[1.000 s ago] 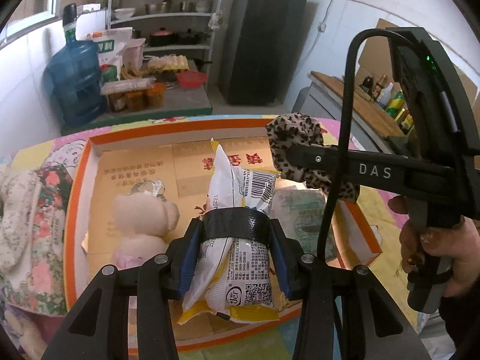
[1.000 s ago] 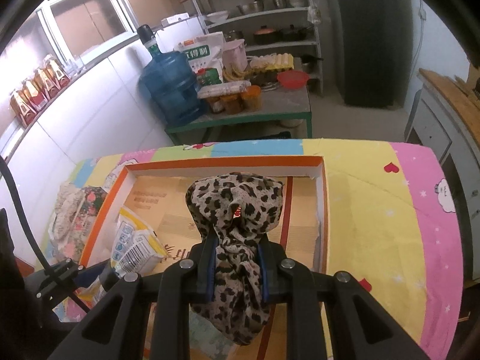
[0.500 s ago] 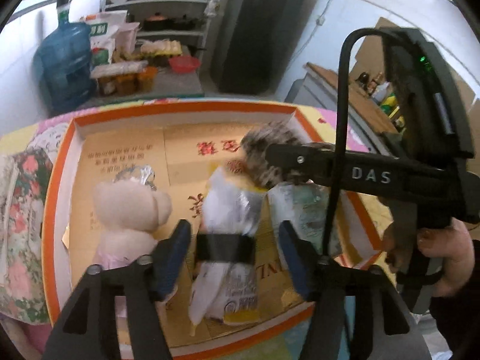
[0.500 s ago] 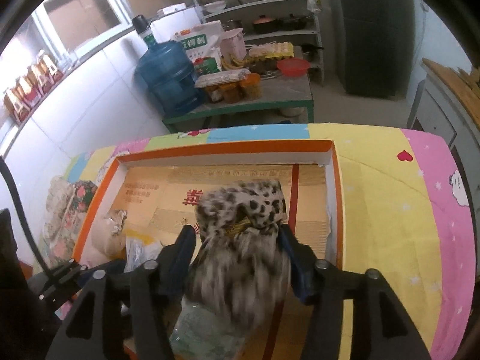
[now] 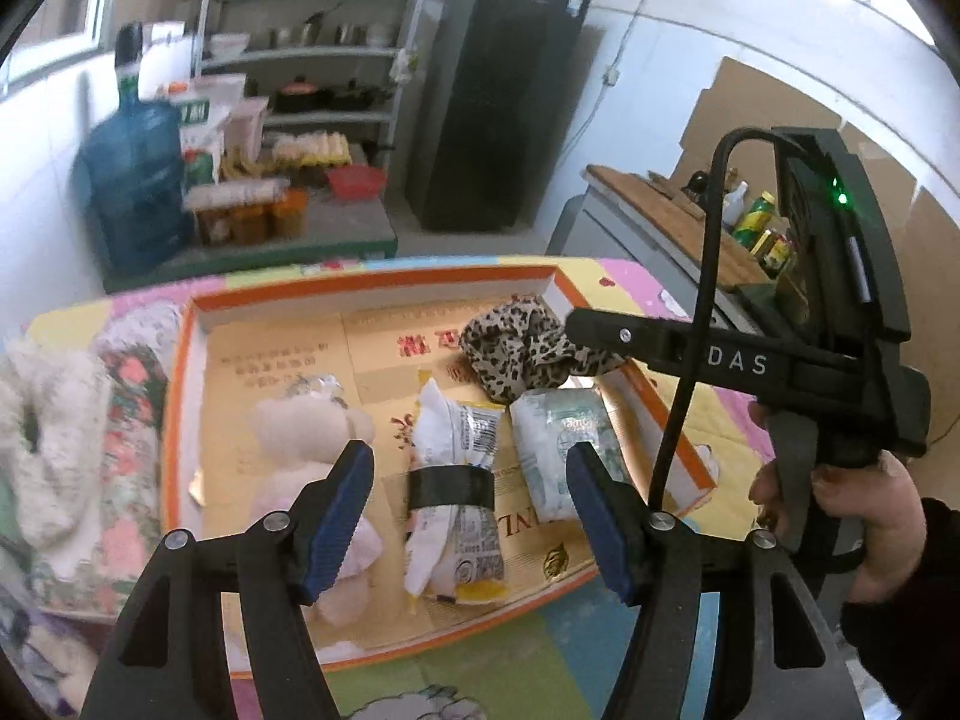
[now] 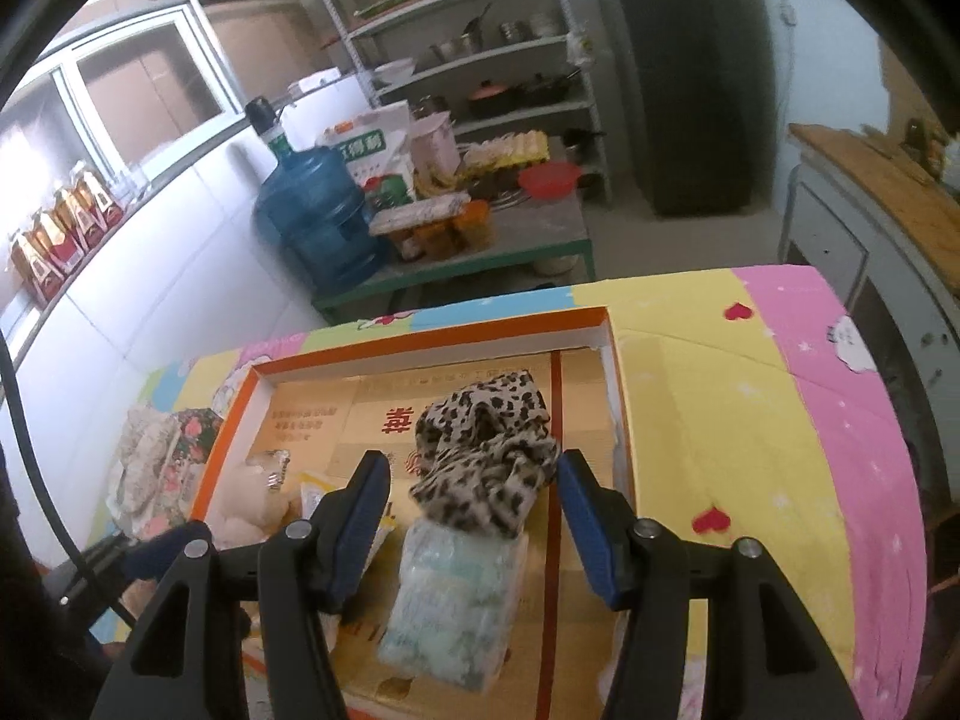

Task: Organize soft objects
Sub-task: 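Withdraw both tools from the box back toward the mat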

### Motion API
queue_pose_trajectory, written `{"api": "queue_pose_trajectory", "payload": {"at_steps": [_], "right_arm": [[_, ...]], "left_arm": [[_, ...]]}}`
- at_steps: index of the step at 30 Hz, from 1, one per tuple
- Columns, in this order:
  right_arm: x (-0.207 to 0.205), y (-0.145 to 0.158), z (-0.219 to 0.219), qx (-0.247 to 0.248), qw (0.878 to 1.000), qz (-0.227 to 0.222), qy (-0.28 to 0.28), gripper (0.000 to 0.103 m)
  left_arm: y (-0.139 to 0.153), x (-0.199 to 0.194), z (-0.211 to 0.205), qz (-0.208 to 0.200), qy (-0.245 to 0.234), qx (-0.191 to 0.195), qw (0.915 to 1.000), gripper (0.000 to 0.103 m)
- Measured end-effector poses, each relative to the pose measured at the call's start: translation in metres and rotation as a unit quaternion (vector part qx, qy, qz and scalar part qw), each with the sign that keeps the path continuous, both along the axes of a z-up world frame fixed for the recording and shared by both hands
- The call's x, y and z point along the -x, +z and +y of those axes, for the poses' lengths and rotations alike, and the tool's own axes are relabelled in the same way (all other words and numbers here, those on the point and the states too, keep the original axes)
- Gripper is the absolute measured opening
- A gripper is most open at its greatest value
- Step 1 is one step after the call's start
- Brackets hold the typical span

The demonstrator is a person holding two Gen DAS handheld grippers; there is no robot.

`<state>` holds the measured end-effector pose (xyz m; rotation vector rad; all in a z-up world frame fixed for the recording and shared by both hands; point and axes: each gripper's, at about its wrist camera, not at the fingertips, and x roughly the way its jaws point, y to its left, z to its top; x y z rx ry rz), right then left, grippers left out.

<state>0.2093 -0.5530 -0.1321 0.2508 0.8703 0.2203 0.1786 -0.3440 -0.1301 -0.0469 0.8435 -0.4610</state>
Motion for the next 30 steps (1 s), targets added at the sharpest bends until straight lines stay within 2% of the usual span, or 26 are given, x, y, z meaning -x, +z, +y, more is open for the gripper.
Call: {"api": "queue_pose_trajectory", "payload": {"at_steps": [4,12,20,30], "right_arm": [[0.022,0.011,0.006,0.003,1.0,-0.01,-0.019,0.058],[0.063,0.031,0.043,0.006,0.999,-0.024,-0.04,0.058],[0.094,0.052,0.109,0.006,0.999,-0.041,-0.033,0.058],[0.124,0.044,0.194,0.01,1.0,-0.027,0.001,0.058]], "left_arm": [[0.016,0.017,0.016,-0.034,-0.014,-0.01,0.9993,0.068],[0.037,0.044,0.067,-0.065,-0.021,0.0,0.9977,0.068],[0.052,0.07,0.143,-0.092,0.001,0.003,0.9958,0.068],[0.045,0.091,0.25,-0.098,0.054,0.008,0.9937,0.068]]}}
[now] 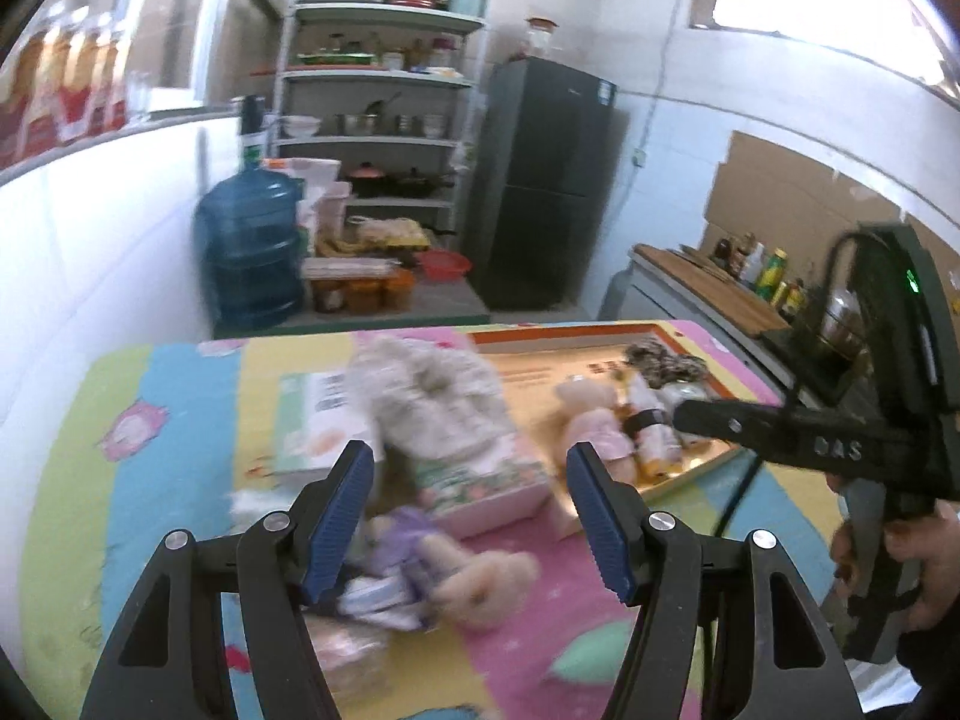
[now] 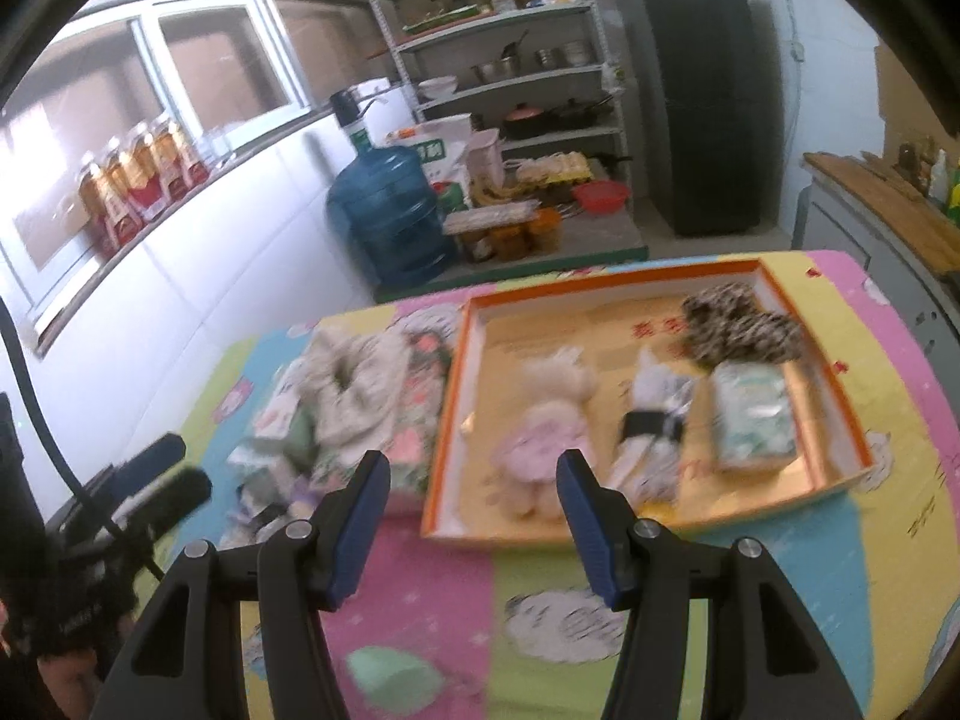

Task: Organize soft objects
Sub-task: 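Withdraw both tools from the box back toward the mat, then grasp the mint-green sponge in its plastic bag with the right tool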

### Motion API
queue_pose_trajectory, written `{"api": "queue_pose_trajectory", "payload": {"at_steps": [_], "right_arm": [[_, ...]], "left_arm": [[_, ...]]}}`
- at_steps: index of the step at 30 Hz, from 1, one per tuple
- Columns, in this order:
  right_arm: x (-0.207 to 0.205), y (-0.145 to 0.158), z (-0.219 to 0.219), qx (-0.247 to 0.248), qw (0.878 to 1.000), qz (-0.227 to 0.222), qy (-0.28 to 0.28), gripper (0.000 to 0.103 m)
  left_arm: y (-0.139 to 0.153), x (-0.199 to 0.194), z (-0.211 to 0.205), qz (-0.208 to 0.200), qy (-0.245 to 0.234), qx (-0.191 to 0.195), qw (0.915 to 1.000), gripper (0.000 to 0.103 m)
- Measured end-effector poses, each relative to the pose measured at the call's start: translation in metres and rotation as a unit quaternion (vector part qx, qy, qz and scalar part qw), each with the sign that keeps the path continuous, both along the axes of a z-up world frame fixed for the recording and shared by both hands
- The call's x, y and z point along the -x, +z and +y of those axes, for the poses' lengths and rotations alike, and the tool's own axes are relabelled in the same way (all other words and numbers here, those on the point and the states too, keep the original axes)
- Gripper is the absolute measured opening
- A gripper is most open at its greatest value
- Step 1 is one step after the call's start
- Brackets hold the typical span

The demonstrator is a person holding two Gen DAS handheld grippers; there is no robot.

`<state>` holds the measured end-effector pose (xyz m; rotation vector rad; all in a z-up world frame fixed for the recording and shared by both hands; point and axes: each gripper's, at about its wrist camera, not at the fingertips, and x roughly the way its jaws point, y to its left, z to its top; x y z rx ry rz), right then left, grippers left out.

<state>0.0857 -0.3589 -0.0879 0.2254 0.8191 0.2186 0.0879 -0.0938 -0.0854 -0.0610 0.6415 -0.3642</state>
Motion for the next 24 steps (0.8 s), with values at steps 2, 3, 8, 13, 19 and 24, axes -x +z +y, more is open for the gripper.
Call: {"api": "queue_pose_trajectory", "payload": {"at_steps": [2,3,8,13,19,24], "right_arm": [[0.007,-0.005,0.012,0.0,1.0,0.006,0.007,0.058],[0.009,-0.008,0.018,0.001,1.0,0.009,0.011,0.058],[0.025,-0.025,0.038,0.001,0.999,0.027,0.03,0.058],[0.038,-0.044,0.057,-0.008,0.996,0.053,0.066,0.076],[0.045,-0.069,0.075,0.071,0.985,0.071,0.141,0.081],[0.043,-0.085,0.08,0.099,0.972,0.093,0.19,0.081]], "left_arm": [[-0.004,0.003,0.018,0.003,0.012,0.005,0.9999,0.068],[-0.005,0.004,0.026,0.003,0.016,0.005,0.9999,0.068],[-0.014,0.015,0.052,0.005,0.026,0.003,0.9996,0.068],[-0.03,0.022,0.069,0.025,0.034,0.005,0.9991,0.068],[-0.038,0.032,0.08,0.034,0.036,0.01,0.9987,0.068],[-0.048,0.036,0.082,0.047,0.038,0.01,0.9981,0.068]]}}
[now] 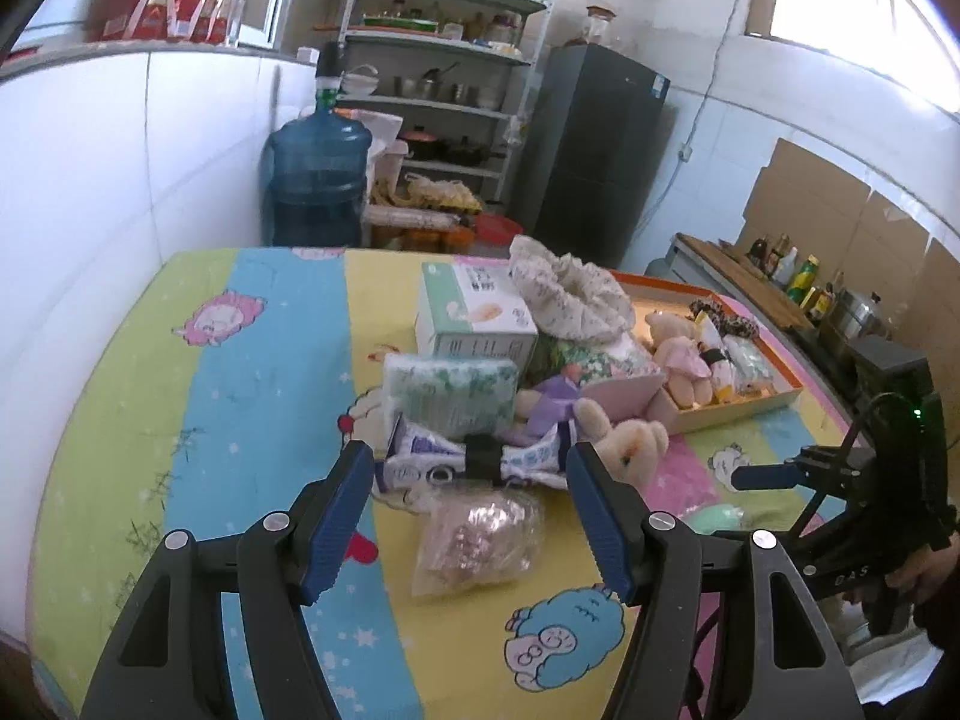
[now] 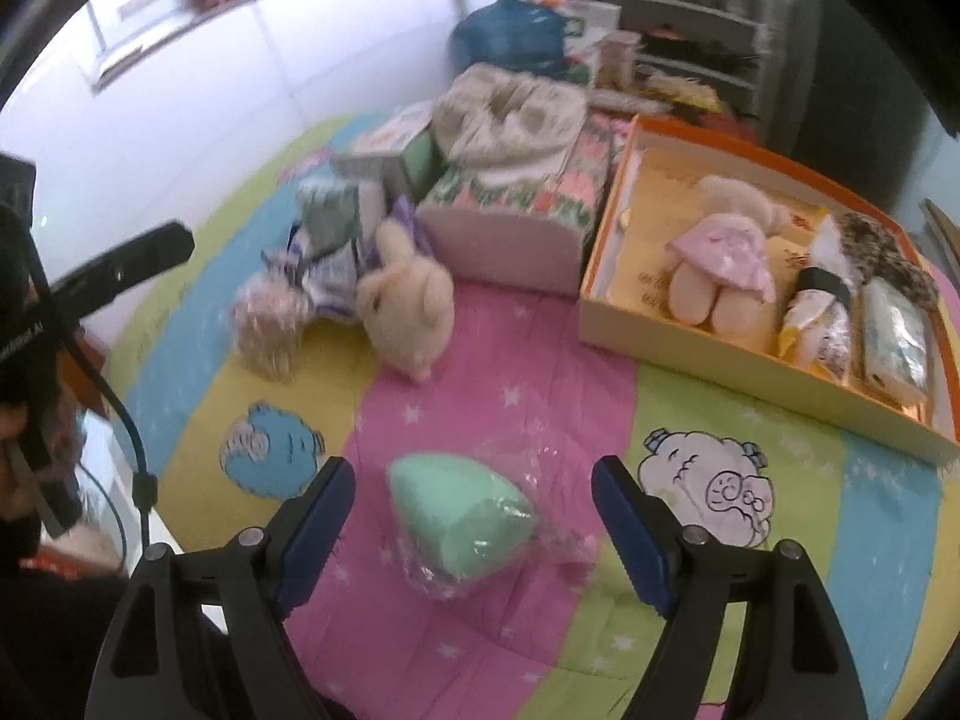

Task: Organize soft objects
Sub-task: 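Grasp the mint-green sponge in its plastic bag with the right tool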

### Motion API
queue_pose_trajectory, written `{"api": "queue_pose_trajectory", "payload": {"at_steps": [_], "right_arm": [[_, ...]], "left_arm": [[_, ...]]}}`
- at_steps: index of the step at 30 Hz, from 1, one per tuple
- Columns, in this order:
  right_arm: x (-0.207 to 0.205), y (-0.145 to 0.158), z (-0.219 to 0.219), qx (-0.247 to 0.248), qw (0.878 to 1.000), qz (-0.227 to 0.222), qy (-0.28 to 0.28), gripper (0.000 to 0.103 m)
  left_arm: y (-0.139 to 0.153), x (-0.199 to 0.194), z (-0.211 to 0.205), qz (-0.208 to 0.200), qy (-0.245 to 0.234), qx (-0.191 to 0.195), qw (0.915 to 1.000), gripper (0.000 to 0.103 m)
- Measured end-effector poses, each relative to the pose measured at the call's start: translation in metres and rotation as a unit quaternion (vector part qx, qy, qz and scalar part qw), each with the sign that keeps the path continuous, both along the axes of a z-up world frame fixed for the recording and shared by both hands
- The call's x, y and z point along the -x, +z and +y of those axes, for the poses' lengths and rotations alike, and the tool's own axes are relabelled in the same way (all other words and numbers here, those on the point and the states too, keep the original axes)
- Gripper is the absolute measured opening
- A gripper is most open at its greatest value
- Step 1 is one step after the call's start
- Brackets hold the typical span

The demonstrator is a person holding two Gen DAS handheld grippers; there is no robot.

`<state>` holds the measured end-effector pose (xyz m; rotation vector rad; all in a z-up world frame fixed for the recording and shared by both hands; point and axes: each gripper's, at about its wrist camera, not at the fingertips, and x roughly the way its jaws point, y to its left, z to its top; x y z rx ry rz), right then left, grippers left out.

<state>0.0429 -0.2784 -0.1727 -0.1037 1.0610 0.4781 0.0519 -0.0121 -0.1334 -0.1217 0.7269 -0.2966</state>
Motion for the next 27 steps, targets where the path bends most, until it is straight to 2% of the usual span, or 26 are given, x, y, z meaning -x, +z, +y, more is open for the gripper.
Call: {"api": "queue_pose_trajectory", "payload": {"at_steps": [6,7,9,15,23,27], "right_arm": [[0.002,-0.014,0.011,0.016,0.999,0.016,0.034,0.08],[0.003,-0.017,0.013,0.023,0.999,0.017,0.035,0.077],[0.0,-0.02,0.014,0.025,0.999,0.026,0.032,0.055],[0.009,-0.019,0.013,0.012,1.0,0.026,0.009,0.053],[0.011,-0.017,0.005,-0.007,0.999,0.035,-0.012,0.053],[0.013,-0.017,-0.003,-0.015,0.999,0.038,-0.022,0.053]], "left_arm": [[-0.013,-0.001,-0.001,0.021,0.005,0.002,0.9998,0.068],[-0.015,-0.002,-0.003,0.025,0.005,0.002,0.9997,0.068],[-0.02,-0.004,-0.006,0.032,0.001,0.003,0.9995,0.068],[-0.037,-0.009,-0.021,0.059,-0.032,0.007,0.9977,0.068],[-0.055,-0.021,-0.025,0.065,-0.034,-0.037,0.9966,0.068],[-0.065,-0.028,-0.026,0.078,-0.041,-0.034,0.9956,0.069]]}}
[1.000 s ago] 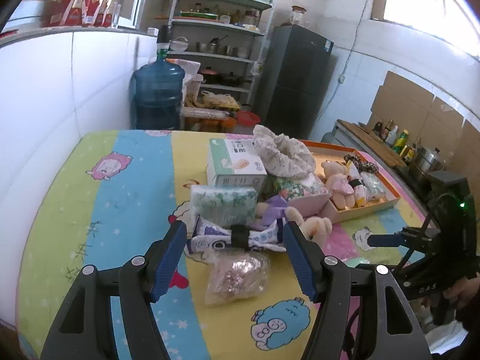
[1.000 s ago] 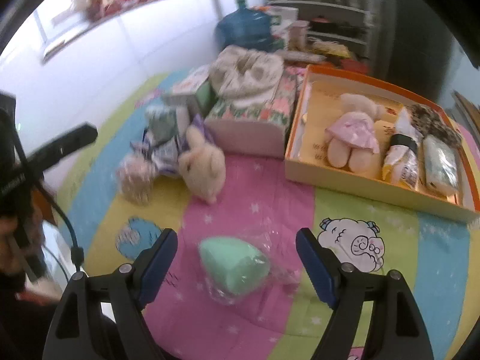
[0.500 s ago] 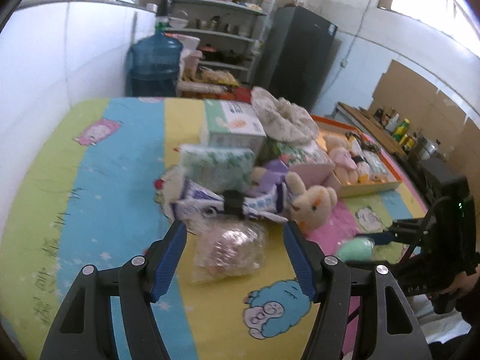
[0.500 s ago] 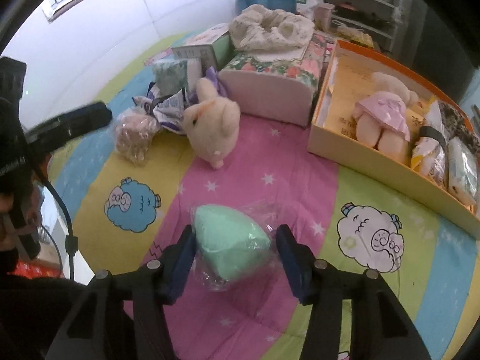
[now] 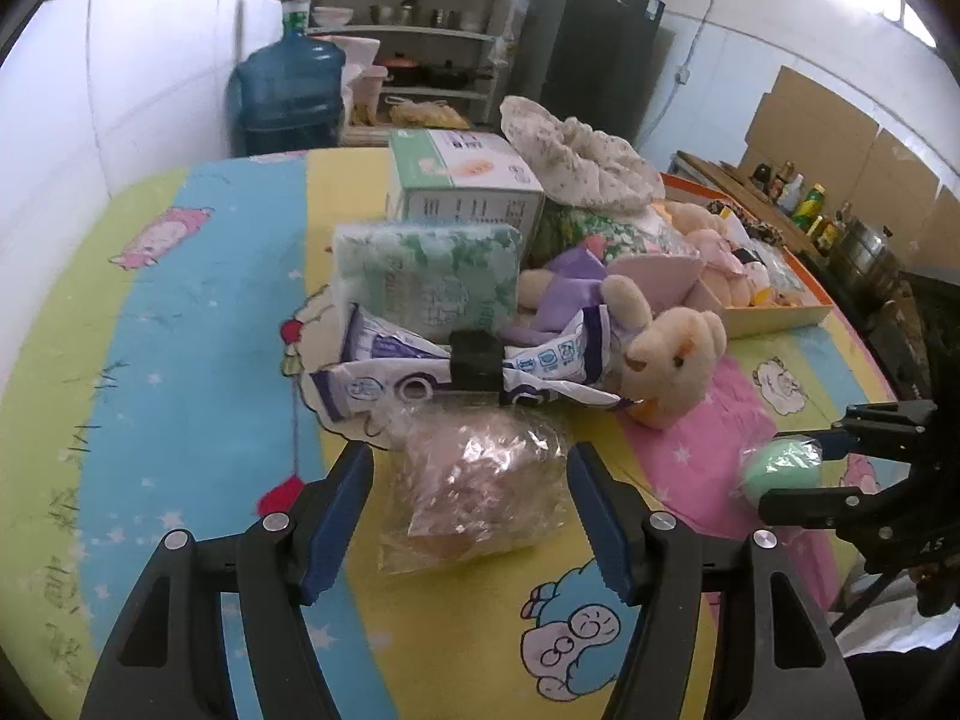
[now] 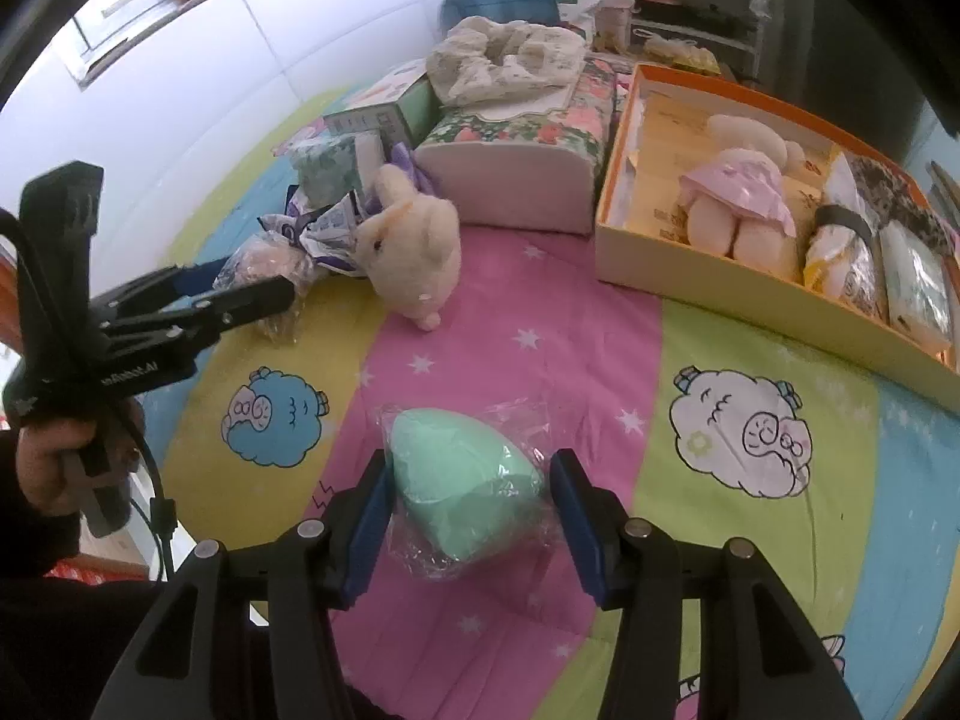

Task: Organize soft objects
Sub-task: 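Grasp the mint-green sponge in its plastic bag with the right tool, then grasp the clear bag with pink contents with the left tool while the right tool holds the sponge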

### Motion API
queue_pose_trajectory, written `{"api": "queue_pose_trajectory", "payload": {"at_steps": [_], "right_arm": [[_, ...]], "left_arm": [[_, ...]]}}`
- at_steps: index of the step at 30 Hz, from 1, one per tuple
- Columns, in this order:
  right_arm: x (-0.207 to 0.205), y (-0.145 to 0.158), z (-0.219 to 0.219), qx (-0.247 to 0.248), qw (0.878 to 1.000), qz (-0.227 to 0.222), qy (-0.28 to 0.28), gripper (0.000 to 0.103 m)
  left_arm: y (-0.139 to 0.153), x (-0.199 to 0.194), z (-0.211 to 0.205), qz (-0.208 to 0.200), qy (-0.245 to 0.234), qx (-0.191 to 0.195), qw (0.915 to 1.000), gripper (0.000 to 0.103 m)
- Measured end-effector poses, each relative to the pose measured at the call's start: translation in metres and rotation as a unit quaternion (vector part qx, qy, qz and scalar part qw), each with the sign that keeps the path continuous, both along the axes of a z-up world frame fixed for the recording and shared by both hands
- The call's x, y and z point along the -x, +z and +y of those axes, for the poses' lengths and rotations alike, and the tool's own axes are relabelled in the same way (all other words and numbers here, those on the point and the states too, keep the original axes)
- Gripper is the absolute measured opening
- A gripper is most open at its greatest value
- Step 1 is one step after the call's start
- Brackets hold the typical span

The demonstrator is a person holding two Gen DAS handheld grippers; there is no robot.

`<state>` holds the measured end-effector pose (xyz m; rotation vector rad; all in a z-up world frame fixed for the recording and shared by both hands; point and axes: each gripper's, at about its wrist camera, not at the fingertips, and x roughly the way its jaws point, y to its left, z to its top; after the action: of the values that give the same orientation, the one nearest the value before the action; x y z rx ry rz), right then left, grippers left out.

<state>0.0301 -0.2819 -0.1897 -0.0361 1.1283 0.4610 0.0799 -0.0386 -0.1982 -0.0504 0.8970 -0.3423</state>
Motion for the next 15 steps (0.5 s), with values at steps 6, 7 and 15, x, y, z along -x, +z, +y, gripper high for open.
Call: {"api": "queue_pose_trajectory", "payload": {"at_steps": [6,7,15], "right_arm": [[0.0008,0.0017,-0.0051,-0.001,1.0,0.002,-0.008,0.053],[0.0012,0.0021,-0.0048,-0.001,1.0,0.001,-0.008,0.053],[0.0035,0.0053,-0.002,-0.005,1.0,-0.006,-0.01,0.053]], "left_arm": [[-0.0084,-0.0068,-0.0091,0.013,-0.014,-0.004,0.9998,0.069],[-0.009,-0.0078,-0.0094,0.015,-0.01,-0.003,0.9998,0.069],[-0.0077,-0.0028,-0.0066,0.008,-0.014,0.026,0.9995,0.055]]}}
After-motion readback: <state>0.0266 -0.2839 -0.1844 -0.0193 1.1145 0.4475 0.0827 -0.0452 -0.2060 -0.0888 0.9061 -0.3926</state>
